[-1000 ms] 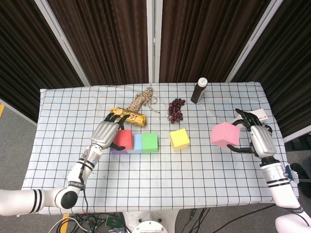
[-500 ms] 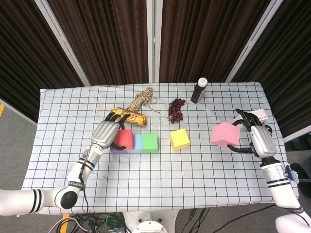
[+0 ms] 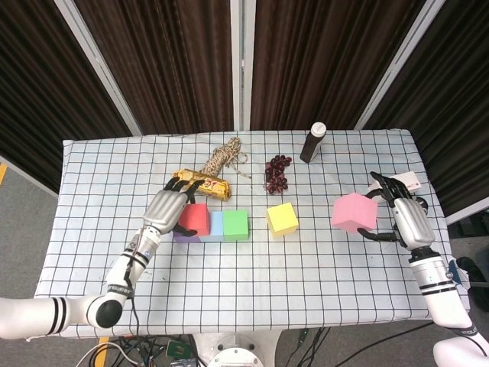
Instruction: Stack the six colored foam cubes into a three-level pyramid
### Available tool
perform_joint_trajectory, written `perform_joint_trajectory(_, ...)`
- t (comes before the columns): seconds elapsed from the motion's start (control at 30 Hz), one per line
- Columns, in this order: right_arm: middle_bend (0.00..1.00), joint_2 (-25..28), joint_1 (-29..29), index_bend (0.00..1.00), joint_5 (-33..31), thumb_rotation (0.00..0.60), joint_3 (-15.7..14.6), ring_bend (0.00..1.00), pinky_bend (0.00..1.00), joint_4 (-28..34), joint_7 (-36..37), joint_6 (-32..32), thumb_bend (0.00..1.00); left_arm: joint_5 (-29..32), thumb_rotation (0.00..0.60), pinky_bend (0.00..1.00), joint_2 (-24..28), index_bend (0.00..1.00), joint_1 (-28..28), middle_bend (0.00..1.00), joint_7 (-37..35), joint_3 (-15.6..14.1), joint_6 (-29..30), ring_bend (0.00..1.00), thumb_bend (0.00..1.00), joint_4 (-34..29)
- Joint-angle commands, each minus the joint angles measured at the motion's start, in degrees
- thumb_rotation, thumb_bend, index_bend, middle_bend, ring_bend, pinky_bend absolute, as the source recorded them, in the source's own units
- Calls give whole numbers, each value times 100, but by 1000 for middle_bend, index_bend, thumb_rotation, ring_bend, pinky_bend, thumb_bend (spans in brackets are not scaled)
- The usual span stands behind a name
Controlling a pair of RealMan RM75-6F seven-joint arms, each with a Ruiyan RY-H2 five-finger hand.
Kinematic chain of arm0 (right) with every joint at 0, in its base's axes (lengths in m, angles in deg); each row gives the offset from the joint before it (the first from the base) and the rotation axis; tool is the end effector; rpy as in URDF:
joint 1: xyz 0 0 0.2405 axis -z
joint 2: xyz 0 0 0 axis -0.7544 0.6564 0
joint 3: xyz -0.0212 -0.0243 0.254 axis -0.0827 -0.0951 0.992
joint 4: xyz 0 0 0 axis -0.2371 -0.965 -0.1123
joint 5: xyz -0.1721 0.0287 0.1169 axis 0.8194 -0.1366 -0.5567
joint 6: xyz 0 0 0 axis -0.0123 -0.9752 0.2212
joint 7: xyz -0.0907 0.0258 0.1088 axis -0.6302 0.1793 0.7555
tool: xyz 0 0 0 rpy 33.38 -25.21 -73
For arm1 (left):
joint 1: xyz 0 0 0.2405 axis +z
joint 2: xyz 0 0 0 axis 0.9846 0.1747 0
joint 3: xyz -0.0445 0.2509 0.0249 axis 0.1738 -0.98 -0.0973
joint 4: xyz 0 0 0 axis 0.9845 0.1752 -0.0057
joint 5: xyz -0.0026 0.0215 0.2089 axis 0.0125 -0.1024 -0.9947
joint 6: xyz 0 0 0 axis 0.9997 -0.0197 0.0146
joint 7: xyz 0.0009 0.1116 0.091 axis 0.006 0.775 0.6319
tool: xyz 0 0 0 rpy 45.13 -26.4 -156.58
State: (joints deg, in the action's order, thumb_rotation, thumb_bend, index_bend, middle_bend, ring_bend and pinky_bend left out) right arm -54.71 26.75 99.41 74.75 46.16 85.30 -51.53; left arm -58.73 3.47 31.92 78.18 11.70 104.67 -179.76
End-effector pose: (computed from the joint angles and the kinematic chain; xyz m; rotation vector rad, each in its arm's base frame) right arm -0.2355 -0.2916 0.1494 1.4073 -1.2176 1.2433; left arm -0.1057 0.3384 0.0187 -1.7933 -1.1131 -0.9659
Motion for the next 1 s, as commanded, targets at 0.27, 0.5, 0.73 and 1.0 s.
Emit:
perform_joint_trajectory(0.27, 441, -4, 8, 0, -3, 600, -3, 67, 0, -21, 26, 3, 77, -9, 600, 0, -74, 62, 1, 460, 14, -31, 8, 112, 54, 52)
perform_joint_trajectory(0.5, 442, -5, 11, 0, 1, 600, -7, 67, 0, -26, 38, 9, 76, 10, 600, 0, -77, 53, 18, 358, -26, -37, -12, 103, 54, 22)
perform_joint_trajectory(0.73, 442, 0, 16, 0, 2, 600, -7, 67, 0, -22, 42, 6, 77, -86, 600, 0, -61, 32, 38, 158, -115, -3, 10, 52, 47, -4)
perform_joint_trajectory(1.0, 443, 18, 15, 0, 21, 600, -14, 67, 0, 8, 16, 11, 77, -208, 600, 0, 41, 26, 128, 84, -200, -18, 83, 16, 42, -134)
